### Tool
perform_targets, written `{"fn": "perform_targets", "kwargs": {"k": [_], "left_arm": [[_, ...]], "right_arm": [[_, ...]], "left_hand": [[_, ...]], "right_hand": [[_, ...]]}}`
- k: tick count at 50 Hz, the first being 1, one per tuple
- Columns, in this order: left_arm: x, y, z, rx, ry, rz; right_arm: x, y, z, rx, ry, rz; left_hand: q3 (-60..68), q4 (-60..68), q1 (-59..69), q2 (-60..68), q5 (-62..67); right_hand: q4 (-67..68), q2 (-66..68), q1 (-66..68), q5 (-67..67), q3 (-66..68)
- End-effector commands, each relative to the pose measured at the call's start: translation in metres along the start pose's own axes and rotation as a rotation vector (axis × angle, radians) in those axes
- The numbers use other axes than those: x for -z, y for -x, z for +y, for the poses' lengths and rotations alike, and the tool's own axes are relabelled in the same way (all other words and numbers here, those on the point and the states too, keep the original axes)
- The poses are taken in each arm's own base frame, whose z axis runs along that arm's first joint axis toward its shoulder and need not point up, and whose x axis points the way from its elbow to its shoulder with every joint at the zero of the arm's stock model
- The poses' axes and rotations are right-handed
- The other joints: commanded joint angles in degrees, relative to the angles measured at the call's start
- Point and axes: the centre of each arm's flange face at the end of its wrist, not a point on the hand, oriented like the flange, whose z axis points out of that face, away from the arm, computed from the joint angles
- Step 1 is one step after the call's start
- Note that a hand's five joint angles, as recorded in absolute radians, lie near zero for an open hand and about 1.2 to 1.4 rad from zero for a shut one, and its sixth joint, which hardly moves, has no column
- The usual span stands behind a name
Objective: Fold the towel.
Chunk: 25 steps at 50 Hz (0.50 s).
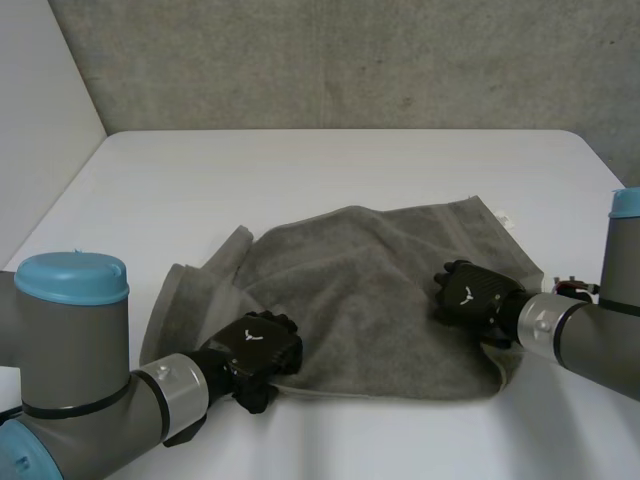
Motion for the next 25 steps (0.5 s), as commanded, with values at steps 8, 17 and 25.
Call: {"fn": "perform_targets", "kwargs": {"k": [8, 17, 25], "left_arm": [[0.000, -0.001, 0.000, -0.002, -0.001, 0.002], [0.000, -0.001, 0.000, -0.001, 0.001, 0.003], [0.001, -0.002, 0.002, 0.000, 0.006, 0.006]], "right_arm": [[0.022, -0.013, 0.022, -0.019, 0.064, 0.011], [0.025, -0.012, 0.033, -0.051, 0.089, 0.009], [0.025, -0.012, 0.042, -0.062, 0.105, 0.010]], "left_hand": [[-2.4, -3.2, -0.4, -0.2, -1.7], [-2.4, -3.2, -0.4, -0.2, -1.7], [-2.4, -3.2, -0.4, -0.2, -1.7]], "right_hand": [[-4.4, -12.1, -12.0, -12.0, -2.9], [-4.4, -16.9, -16.8, -16.7, -2.9], [-4.4, -16.1, -16.0, -15.9, -2.9]]}}
